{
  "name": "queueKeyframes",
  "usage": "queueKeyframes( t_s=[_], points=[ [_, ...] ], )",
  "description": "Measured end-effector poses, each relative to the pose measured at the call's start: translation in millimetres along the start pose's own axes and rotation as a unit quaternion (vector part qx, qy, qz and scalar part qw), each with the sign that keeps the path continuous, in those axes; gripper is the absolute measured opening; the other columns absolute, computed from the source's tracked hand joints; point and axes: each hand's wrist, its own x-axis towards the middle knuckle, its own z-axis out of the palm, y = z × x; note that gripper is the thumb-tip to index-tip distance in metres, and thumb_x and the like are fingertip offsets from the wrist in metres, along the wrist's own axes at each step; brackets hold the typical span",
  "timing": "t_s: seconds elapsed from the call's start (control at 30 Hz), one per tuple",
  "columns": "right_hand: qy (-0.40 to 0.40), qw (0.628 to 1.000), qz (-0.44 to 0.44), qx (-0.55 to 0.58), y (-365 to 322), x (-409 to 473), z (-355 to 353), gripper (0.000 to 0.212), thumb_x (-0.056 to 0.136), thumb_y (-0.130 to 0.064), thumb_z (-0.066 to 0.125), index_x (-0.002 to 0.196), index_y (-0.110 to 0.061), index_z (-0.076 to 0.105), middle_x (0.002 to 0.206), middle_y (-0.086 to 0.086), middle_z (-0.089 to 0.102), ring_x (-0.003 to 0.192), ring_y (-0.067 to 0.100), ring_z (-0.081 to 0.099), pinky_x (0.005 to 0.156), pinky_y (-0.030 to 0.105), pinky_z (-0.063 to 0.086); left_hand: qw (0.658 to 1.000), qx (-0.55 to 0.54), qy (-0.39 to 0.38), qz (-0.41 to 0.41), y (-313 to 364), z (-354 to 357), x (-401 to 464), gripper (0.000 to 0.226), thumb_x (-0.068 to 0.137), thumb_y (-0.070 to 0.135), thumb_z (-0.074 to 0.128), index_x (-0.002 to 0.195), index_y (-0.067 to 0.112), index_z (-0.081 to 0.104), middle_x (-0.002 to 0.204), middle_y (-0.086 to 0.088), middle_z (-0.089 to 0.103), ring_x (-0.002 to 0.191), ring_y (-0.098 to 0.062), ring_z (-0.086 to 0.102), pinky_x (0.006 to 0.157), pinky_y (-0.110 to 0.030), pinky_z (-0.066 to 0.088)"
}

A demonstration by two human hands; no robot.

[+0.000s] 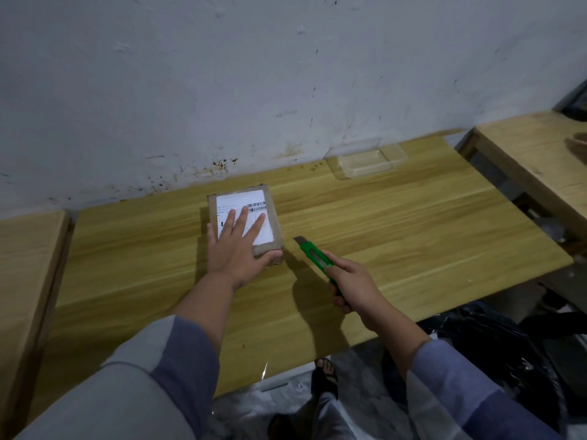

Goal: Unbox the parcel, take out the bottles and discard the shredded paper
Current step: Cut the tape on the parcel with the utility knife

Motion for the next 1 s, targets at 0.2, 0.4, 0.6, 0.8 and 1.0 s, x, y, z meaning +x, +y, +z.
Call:
queueKeyframes(
  t_s=[0.2, 0.4, 0.6, 0.8, 1.0],
  points=[
    [0.000, 0.998, -0.039, -0.054, -24.1, 22.6, 7.4, 0.028, 0.097, -0.027, 0.046, 0.121, -0.019, 0.059, 0.061, 0.006, 0.048, 0.049, 0.016, 0.044, 0.045, 0.025, 0.033, 1.000, -0.005, -0.008, -0.017, 2.9, -0.2, 16.9, 0.097, 0.067, 0.089, 0.014, 0.150, 0.042, -0.004, 0.161, 0.005, -0.012, 0.148, -0.019, -0.014, 0.117, -0.058, -0.004],
    [-0.002, 0.981, -0.089, -0.171, -44.1, 45.3, 11.7, 0.021, 0.090, -0.026, 0.059, 0.108, -0.019, 0.065, 0.085, 0.007, 0.072, 0.074, 0.021, 0.061, 0.069, 0.031, 0.047, 0.997, -0.064, 0.011, 0.030, -15.7, -5.5, 9.5, 0.093, 0.076, 0.078, 0.042, 0.152, 0.035, 0.008, 0.162, 0.007, -0.001, 0.149, -0.015, -0.006, 0.118, -0.048, -0.004],
    [0.053, 0.875, -0.229, -0.424, -64.1, 48.7, 24.7, 0.028, 0.091, -0.031, 0.055, 0.118, -0.031, 0.064, 0.112, 0.002, 0.071, 0.105, 0.027, 0.063, 0.087, 0.037, 0.047, 0.993, -0.099, 0.058, 0.019, -55.0, 2.1, -18.0, 0.085, 0.082, 0.066, 0.046, 0.152, 0.030, 0.013, 0.161, 0.008, 0.004, 0.148, -0.014, 0.000, 0.117, -0.043, -0.002],
    [0.040, 0.772, -0.332, -0.540, -68.8, 43.5, 43.2, 0.031, 0.095, -0.032, 0.045, 0.124, -0.037, 0.057, 0.111, -0.004, 0.065, 0.108, 0.022, 0.055, 0.087, 0.039, 0.036, 0.987, -0.146, 0.067, -0.003, -55.3, 6.5, -21.8, 0.084, 0.083, 0.061, 0.050, 0.152, 0.030, 0.012, 0.159, 0.011, 0.002, 0.147, -0.011, 0.003, 0.117, -0.041, 0.000],
    [0.023, 0.739, -0.354, -0.573, -68.8, 38.4, 58.4, 0.030, 0.095, -0.033, 0.045, 0.122, -0.036, 0.058, 0.112, -0.003, 0.065, 0.109, 0.024, 0.054, 0.087, 0.039, 0.034, 0.989, -0.131, 0.068, 0.002, -61.6, 8.4, -19.7, 0.088, 0.079, 0.069, 0.046, 0.151, 0.032, 0.013, 0.159, 0.013, 0.007, 0.148, -0.011, 0.005, 0.120, -0.049, 0.004]
  ],
)
